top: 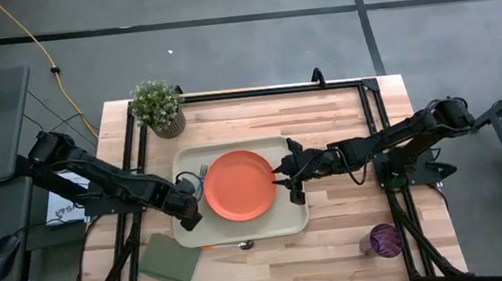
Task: Pick and place plate/cup/fork/spoon on tray
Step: Put the blue fork on the left side of the gray tray, then put the orange spoon beside the blue fork on the gray tray
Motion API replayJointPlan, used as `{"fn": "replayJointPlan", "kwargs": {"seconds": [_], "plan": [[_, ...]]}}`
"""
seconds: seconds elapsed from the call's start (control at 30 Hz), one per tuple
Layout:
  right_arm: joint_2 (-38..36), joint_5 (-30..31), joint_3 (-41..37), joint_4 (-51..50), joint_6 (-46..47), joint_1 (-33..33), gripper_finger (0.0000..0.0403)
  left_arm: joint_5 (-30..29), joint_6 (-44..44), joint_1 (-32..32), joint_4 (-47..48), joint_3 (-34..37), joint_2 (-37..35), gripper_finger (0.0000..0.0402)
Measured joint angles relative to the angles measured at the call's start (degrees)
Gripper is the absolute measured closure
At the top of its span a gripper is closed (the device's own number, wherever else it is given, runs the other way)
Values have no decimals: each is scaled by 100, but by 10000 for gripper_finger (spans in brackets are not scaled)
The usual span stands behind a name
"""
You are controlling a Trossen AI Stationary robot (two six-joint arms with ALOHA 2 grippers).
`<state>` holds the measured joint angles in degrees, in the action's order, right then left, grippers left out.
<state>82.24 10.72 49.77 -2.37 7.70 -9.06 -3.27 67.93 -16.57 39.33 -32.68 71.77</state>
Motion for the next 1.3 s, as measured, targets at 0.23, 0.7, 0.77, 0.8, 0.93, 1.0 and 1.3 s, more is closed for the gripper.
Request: {"fn": "replayJointPlan", "kwargs": {"seconds": [0.23, 0.7, 0.77, 0.8, 0.93, 1.0, 1.3], "plan": [[0, 0, -1, -18, 29, 0, 261, 15, 398, -534, -140, 2, 78, 401], [0, 2, 1, -1, 42, 0, 261, -105, 339, -720, -806, -24, 723, 401], [0, 2, 1, 0, 42, 0, 261, -148, 327, -718, -914, -23, 693, 401], [0, 2, 1, 2, 42, 0, 261, -169, 303, -718, -964, -15, 680, 401], [0, 2, 1, 10, 42, 0, 261, -220, 178, -707, -1241, -13, 686, 401], [0, 2, 1, 10, 45, 0, 261, -243, 140, -707, -1322, -13, 686, 402], [0, 2, 1, 6, 104, 0, 261, -250, 55, -701, -1676, -13, 686, 401]]}}
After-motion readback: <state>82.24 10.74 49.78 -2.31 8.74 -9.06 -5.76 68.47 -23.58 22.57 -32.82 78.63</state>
